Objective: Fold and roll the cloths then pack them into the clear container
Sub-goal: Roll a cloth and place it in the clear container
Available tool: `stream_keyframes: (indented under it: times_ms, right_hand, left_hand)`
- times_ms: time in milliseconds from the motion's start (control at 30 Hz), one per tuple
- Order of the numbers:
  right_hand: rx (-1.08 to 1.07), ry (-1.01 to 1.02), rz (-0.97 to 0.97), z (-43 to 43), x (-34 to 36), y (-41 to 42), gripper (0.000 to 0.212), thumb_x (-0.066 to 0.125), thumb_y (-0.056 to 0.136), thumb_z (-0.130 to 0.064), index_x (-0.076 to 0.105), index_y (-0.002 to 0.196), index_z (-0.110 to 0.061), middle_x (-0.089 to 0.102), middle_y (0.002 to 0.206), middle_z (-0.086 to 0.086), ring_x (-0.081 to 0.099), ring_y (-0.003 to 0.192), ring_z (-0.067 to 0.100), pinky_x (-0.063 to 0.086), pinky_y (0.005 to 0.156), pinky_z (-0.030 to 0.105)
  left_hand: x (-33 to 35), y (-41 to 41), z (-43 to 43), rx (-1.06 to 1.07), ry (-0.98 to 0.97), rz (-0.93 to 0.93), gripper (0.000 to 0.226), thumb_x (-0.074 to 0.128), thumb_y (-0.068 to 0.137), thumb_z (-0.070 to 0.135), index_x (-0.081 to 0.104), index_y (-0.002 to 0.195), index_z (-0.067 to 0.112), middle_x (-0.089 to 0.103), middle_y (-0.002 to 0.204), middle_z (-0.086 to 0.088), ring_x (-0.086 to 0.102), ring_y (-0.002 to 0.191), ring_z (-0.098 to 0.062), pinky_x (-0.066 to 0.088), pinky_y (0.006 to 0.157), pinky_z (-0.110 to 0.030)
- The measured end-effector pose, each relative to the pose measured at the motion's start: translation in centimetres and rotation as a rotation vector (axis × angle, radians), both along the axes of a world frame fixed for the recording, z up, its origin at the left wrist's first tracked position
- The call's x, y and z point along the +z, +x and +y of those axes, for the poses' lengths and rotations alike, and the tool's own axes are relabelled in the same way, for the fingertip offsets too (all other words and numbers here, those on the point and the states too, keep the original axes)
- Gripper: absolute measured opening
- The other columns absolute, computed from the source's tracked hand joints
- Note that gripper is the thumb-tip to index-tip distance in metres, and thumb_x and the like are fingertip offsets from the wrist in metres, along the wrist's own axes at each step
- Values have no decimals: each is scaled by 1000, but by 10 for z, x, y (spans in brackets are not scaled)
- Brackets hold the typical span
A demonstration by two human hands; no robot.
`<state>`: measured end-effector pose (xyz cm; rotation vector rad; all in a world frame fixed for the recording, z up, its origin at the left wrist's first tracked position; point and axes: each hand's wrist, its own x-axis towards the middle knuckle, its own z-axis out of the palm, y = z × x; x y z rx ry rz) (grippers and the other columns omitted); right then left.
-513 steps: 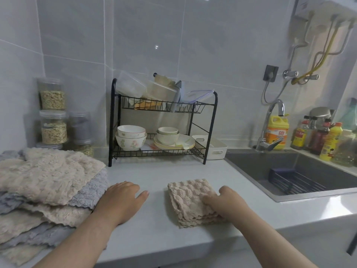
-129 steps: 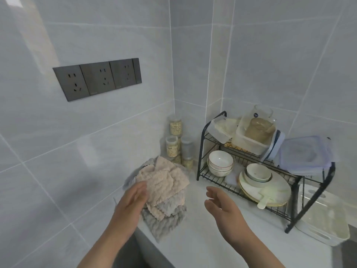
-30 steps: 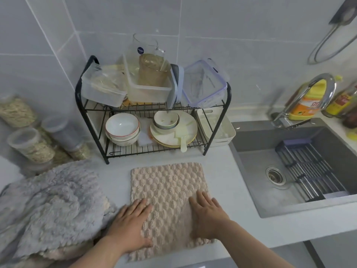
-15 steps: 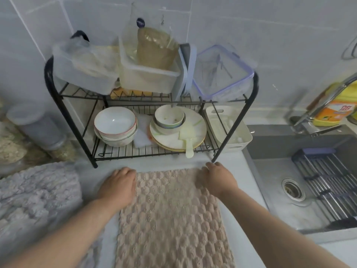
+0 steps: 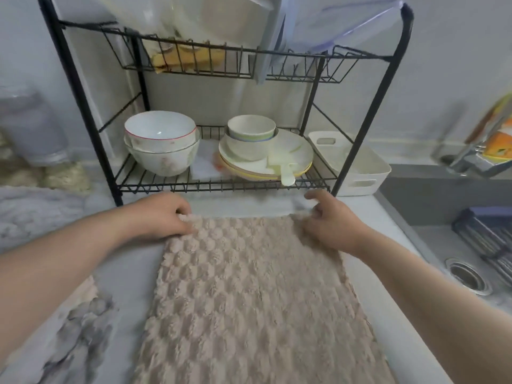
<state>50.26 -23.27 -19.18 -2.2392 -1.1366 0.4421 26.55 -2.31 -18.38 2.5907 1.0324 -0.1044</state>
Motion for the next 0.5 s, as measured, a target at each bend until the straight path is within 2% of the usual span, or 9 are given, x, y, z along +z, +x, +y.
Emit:
stream_keyframes:
  times_ms: [67, 133, 233, 300, 400, 500]
  right_hand:
    - [-44, 71, 55, 1, 0, 2, 18, 59, 90, -19, 55, 107, -22, 64, 78, 0, 61, 66, 17, 43, 54, 23]
    - [-89, 123, 0, -1, -3, 3, 9, 58, 90, -14, 64, 96, -14, 64, 71, -1, 60, 60, 16, 44, 50, 21]
    - [-145, 153, -192, -12, -1, -2, 5, 61, 88, -17, 64, 84, -16, 60, 72, -5, 55, 62, 12, 38, 51, 20]
    - [-163, 190, -242, -23, 4, -11, 15, 63, 88, -20, 58, 74, -21, 60, 71, -5, 54, 63, 13, 36, 51, 23]
    - [-164, 218, -261, -41, 13, -28, 17, 62, 90, -19, 57, 74, -22, 62, 73, -2, 57, 66, 16, 46, 55, 28]
    - [-193, 276, -195, -61, 22, -44, 10, 63, 88, -13, 62, 79, -17, 67, 73, 4, 66, 68, 24, 58, 63, 38]
  left_hand:
    - [-3, 0, 4, 19, 12, -71, 20, 71, 82, 30, 61, 65, 26, 64, 73, 10, 58, 70, -10, 42, 62, -24]
    - [-4, -2, 3, 39, 40, -133, 20, 74, 80, 27, 63, 63, 27, 64, 70, 11, 56, 66, -4, 42, 59, -21]
    - [0, -9, -9, 83, 120, -262, 20, 81, 73, 26, 65, 62, 26, 64, 69, 9, 56, 66, -5, 41, 57, -22]
    - [5, -16, -21, 141, 168, -354, 21, 83, 71, 27, 65, 62, 24, 65, 66, 7, 59, 66, -9, 42, 58, -25]
    - [14, -30, -40, 199, 64, -518, 16, 80, 76, 18, 68, 64, 17, 68, 54, 0, 63, 52, -13, 55, 62, -31]
    - [22, -47, -59, 236, -41, -662, 14, 75, 79, 8, 69, 68, 13, 70, 57, -5, 65, 50, -17, 61, 65, -38]
